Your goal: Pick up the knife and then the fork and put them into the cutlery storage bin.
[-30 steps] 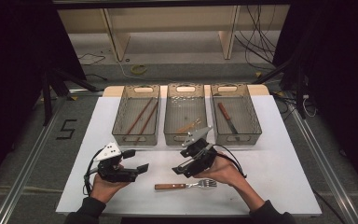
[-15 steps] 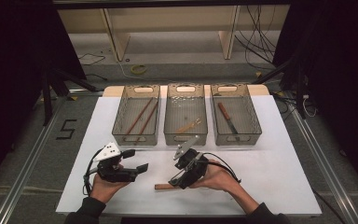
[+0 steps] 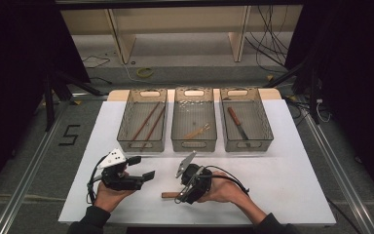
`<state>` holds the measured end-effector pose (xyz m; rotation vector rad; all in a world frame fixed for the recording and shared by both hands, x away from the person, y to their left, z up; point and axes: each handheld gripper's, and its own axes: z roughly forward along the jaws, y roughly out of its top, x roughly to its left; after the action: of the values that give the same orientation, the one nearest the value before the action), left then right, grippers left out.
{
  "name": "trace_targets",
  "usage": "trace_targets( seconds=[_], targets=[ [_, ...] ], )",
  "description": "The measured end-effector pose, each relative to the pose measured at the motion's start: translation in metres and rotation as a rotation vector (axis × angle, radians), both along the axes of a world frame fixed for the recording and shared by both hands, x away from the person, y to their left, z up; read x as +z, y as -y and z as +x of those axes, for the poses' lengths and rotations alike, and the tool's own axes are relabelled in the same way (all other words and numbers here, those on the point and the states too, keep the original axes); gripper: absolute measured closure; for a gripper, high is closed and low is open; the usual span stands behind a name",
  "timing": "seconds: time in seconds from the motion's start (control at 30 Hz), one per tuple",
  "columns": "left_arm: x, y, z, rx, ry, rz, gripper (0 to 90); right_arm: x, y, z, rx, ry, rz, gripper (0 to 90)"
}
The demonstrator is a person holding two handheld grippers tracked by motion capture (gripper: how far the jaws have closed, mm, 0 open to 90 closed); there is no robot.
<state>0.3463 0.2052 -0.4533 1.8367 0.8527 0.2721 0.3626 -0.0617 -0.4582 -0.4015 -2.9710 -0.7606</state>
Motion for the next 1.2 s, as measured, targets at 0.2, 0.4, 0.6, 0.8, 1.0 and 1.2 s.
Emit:
trace_targets(
  seconds=[0.2, 0.4, 0.6, 0.8, 1.0, 1.2],
  targets=[
    [0.0, 0.0001, -0.0001, -0.001, 0.0, -0.001, 17.2, -0.0077, -0.0012, 0.0008, 0.009, -0.005, -0.038, 51.5],
    [-0.0001, 0.0002, 0.0, -0.001, -0.001, -0.001, 17.3, -0.0095, -0.0018, 0.0002, 0.015, 0.011, -0.048, 59.3],
    [-0.0001, 0.0003, -0.0001, -0.002, -0.001, 0.0, 17.3, -0.0101, -0.0042, -0.0037, 0.04, 0.06, -0.066, 64.7],
    [-0.0001, 0.0005, -0.0002, -0.002, 0.0, 0.0, 17.2, -0.0092, -0.005, -0.005, 0.053, 0.08, -0.089, 73.3],
    [-0.0001, 0.0003, -0.0001, -0.002, -0.001, 0.0, 17.3, -0.0094, -0.0054, -0.0059, 0.051, 0.088, -0.084, 76.8],
    [-0.0003, -0.0002, 0.0001, 0.0, -0.001, -0.002, 17.3, -0.0077, -0.0035, -0.0047, 0.063, 0.089, -0.088, 77.2]
  ],
)
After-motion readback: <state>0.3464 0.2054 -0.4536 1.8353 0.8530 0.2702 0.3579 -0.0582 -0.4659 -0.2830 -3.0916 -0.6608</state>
